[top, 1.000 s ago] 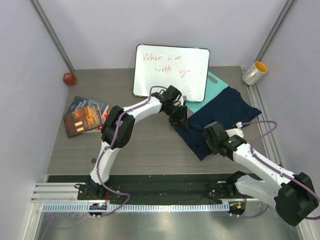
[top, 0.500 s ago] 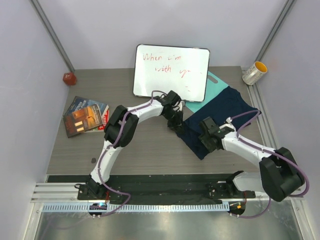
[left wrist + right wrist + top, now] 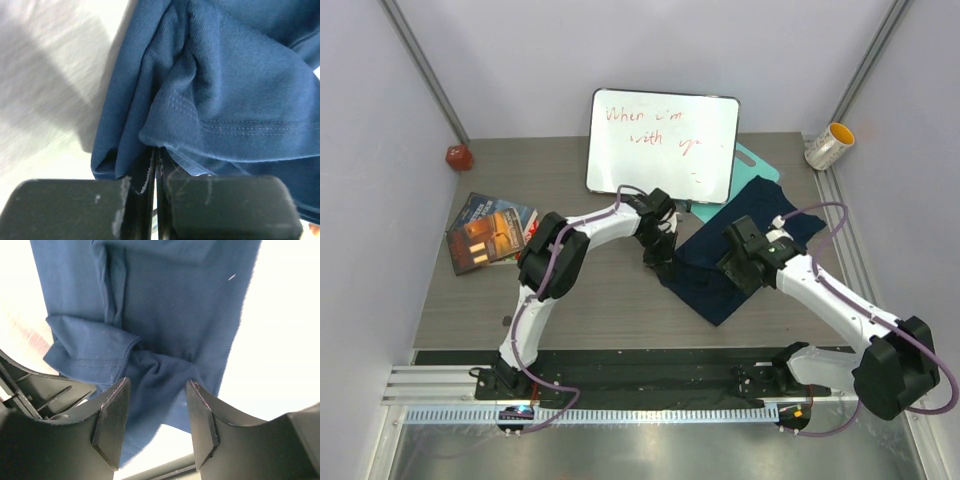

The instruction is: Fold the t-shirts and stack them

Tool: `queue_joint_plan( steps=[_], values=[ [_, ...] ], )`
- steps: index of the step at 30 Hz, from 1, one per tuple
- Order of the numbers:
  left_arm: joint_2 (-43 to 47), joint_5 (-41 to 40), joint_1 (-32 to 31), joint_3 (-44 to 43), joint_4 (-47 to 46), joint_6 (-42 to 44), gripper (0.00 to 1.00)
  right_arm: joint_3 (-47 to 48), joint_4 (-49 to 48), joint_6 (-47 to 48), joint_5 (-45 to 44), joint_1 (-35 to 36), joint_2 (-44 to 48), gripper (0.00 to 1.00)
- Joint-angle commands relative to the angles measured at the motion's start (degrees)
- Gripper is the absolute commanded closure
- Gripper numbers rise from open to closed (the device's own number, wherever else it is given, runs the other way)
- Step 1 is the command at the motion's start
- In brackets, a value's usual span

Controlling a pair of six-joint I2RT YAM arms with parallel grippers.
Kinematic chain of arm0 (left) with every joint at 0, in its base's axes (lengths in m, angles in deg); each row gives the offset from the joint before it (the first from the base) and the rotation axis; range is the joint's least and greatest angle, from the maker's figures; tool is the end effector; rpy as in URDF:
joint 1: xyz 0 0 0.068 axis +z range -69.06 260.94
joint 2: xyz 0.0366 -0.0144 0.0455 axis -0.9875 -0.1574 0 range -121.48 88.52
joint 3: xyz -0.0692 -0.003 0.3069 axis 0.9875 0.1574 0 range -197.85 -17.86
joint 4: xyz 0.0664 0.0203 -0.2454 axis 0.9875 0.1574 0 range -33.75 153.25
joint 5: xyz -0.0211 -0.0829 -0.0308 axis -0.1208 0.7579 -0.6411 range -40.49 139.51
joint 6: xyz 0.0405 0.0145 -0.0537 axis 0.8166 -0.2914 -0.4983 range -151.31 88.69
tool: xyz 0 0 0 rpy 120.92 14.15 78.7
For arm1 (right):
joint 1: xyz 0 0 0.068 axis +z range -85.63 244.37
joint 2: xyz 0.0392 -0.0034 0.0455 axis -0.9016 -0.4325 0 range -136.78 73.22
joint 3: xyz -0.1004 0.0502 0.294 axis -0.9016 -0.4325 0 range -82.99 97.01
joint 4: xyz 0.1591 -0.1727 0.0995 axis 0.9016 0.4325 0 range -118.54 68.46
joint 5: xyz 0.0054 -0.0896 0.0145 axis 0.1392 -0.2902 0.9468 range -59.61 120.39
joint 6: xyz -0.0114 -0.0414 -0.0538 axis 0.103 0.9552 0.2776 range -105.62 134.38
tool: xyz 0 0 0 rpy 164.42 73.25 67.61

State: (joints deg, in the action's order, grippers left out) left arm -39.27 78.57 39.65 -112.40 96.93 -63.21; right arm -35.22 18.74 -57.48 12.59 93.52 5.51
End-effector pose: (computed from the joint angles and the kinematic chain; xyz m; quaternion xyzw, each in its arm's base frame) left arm 0.3383 -0.3332 0.1579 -0.1134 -0.9524 0.2801 0.0395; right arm 0.1804 0.0810 0.2557 0.3812 0.8909 0.0540 0.2411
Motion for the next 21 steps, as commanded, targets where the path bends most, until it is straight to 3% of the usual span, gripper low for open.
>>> queue_joint_plan(
  steps=[1, 7, 13, 21],
  values=[
    [-1.1, -13.1, -0.4, 4.9, 16.2, 6.0, 1.00, 2.9, 8.8, 2.0, -0.4, 0.0, 3.4, 0.46],
    [3.9, -12.7, -0.4, 12.4, 17.6, 6.3, 1.00, 5.3, 10.9, 2.9, 0.6, 0.0, 4.3, 0.45],
    [14.5, -12.4, -1.8, 22.9, 17.0, 1.2, 1.00, 8.8, 9.8, 10.5, 1.7, -0.1, -0.7, 0.42],
    [21.2, -15.1, -4.1, 28.8, 20.2, -5.8, 1.00, 9.9, 4.5, 17.4, 9.3, -4.2, -6.1, 0.42]
  ],
)
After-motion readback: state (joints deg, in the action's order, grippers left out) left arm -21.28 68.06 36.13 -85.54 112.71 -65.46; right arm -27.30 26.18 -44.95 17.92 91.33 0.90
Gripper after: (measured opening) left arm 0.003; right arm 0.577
